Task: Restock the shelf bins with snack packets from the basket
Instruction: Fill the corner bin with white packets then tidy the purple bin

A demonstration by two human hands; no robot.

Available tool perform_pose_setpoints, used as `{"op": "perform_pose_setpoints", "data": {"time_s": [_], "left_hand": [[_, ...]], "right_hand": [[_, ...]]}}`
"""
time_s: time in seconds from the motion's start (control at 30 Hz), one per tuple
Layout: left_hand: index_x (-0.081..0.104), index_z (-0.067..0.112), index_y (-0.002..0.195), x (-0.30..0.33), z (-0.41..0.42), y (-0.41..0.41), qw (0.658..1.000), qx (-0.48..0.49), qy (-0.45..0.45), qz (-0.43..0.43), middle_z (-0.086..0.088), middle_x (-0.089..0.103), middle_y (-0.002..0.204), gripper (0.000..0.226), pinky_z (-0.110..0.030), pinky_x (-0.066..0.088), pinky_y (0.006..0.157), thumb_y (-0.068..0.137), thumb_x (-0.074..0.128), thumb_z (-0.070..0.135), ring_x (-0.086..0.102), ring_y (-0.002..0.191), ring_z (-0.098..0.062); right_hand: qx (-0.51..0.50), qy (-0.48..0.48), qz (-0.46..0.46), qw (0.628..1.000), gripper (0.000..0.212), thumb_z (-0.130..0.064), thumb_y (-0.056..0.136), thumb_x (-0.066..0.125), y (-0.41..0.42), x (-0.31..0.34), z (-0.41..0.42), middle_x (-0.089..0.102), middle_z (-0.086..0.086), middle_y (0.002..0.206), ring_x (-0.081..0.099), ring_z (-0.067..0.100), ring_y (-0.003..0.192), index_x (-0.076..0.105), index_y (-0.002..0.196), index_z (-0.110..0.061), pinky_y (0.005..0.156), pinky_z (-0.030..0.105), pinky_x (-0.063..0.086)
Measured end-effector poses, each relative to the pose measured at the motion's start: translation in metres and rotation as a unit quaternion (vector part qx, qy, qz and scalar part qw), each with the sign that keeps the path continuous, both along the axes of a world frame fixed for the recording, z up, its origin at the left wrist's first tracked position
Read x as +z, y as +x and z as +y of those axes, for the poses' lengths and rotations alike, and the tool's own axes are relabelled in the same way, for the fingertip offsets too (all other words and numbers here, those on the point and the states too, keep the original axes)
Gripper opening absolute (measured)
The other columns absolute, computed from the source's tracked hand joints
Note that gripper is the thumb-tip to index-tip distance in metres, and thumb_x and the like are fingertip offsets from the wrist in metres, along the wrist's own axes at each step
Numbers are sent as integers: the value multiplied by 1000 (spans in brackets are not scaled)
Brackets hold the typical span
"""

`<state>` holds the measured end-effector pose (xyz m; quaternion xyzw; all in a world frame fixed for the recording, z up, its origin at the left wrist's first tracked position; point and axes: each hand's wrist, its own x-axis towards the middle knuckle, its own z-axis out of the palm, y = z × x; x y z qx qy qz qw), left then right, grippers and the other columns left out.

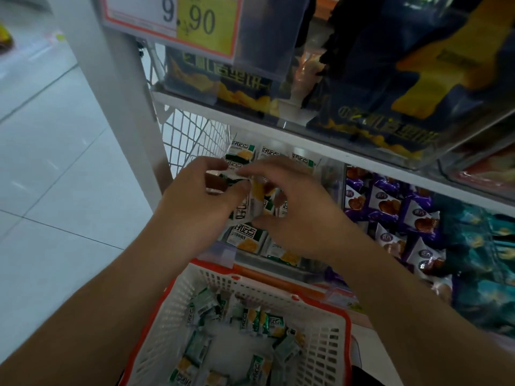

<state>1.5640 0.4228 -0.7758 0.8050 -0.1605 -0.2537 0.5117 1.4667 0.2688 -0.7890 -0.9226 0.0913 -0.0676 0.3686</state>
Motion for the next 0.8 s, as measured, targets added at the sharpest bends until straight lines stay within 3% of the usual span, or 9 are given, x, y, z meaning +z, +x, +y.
{"op": "perform_pose_setpoints", "data": {"time_s": [0.1,0.17,0.23,0.33,0.43,0.53,0.63,0.73,0.8], "left_hand": [[59,35,127,-3,2,-3,999,20,-3,40,13,69,113,49,-42,61,89,85,77,52,72,99,-11],[62,32,125,-6,1,-4,994,36,-24,97,4,72,112,42,-43,64,81,87,78,38,76,92,-17],[66,30,122,-8,1,-2,991,51,-35,119,-2,75,105,34,-42,65,75,92,74,17,78,83,-18],[70,31,121,-10,2,7,994,60,-11,93,0,77,96,34,-39,65,72,92,72,12,76,76,-17],[68,33,123,-10,4,13,994,48,1,98,2,75,103,37,-41,64,77,88,79,25,75,84,-19],[59,27,124,-9,4,14,991,57,5,119,4,74,105,42,-37,62,75,88,79,37,74,85,-18],[50,27,128,-7,3,12,991,52,18,118,5,71,100,43,-37,62,75,93,70,40,73,83,-15],[50,31,123,-8,4,6,995,-10,75,63,12,64,102,30,-26,53,64,97,64,36,64,82,-6],[55,32,123,-10,5,2,994,-32,97,35,13,63,112,28,-28,53,74,97,62,34,64,93,-8]], "right_hand": [[-86,-17,6,996,46,-39,81,87,1,-1,12,60,-12,105,61,1,87,63,118,-29,72,16,53],[-129,17,13,991,48,-50,82,83,1,-2,16,62,-14,88,62,-2,75,57,118,-31,59,15,50],[-87,46,57,994,68,-49,81,84,2,0,17,63,-20,83,60,-10,74,47,138,-39,57,10,47],[-16,44,94,994,87,-30,86,85,4,1,14,62,-25,82,61,-11,74,34,154,-48,63,7,47],[-45,22,70,996,67,-33,88,82,11,1,10,59,-39,74,61,-11,70,48,143,-50,61,6,45],[-96,-24,65,993,41,-51,82,81,17,1,11,59,-24,63,58,-1,58,60,116,-43,53,19,47],[-206,-37,76,975,40,-61,81,77,34,-8,7,64,-13,77,64,5,68,59,108,-38,62,32,59],[-271,-71,117,953,53,-61,85,73,72,-27,-5,69,2,106,70,27,92,58,121,-26,77,47,63],[-282,-72,143,946,53,-54,91,70,103,-35,-14,68,8,117,68,32,100,61,127,-16,85,49,61]]}}
